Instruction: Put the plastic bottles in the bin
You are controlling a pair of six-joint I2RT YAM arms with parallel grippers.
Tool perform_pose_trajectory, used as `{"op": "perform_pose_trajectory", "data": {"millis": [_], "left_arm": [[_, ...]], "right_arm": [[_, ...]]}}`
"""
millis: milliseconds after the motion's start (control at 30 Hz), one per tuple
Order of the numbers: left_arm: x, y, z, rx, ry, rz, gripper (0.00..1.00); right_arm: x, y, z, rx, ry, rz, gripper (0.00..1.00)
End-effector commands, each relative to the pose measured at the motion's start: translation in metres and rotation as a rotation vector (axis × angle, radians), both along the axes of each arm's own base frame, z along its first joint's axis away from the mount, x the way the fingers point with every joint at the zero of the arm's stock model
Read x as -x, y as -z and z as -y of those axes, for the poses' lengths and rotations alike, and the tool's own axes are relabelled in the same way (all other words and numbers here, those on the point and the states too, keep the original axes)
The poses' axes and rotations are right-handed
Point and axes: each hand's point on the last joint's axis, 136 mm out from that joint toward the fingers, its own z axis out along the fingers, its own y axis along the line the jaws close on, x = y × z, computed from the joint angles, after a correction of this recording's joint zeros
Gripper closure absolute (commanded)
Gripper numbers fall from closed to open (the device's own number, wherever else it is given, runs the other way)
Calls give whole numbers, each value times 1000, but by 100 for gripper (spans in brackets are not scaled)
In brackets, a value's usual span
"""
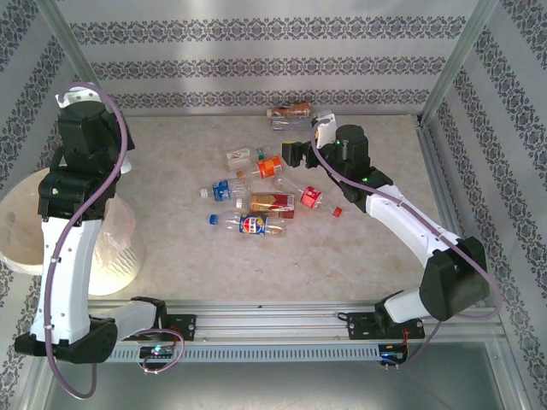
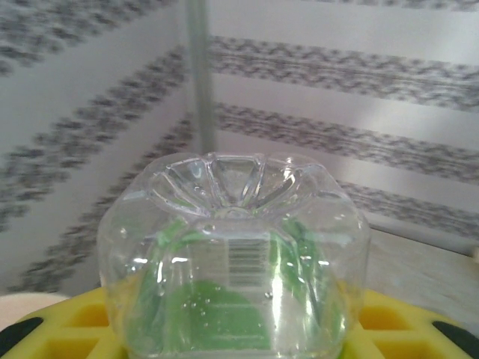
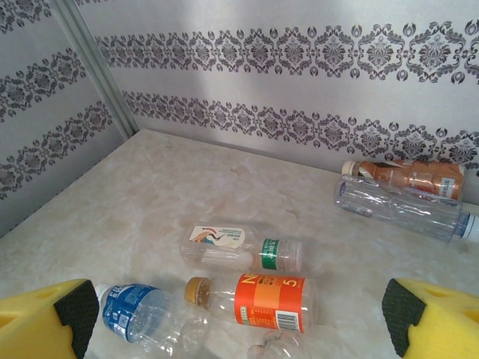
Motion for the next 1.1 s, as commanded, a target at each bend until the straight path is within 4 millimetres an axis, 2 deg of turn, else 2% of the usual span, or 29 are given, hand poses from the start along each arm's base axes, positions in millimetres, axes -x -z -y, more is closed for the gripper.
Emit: {"op": "perform_pose_trajectory", "data": {"millis": [0,200,467,633,733,867,1067], "left_arm": [[35,-1,-47,-100,-259,-64,52],[69,34,-82,8,-400,-89,52],[88,97,-109,197,-480,-182,52],[110,130,-125,319,-588,-211,50],[113,148,-128,377,-613,-234,43],[111,150,-127,396,-600,-234,25],[96,145,-118,435,-510,-221,18]], "right_arm": [[-3,-22,-6,-23,-3,56,2],[-5,-24,-8,-26,-9,56,2],[-6,-26,-12,-30,-25,55,2],[-9,-26,-15,-27,-37,51,2],[-12,-29,-19,-29,-50,52,2],[-14,-33,-21,-46,-53,48,2],[-14,-30,-20,-58,-40,35,2]]}}
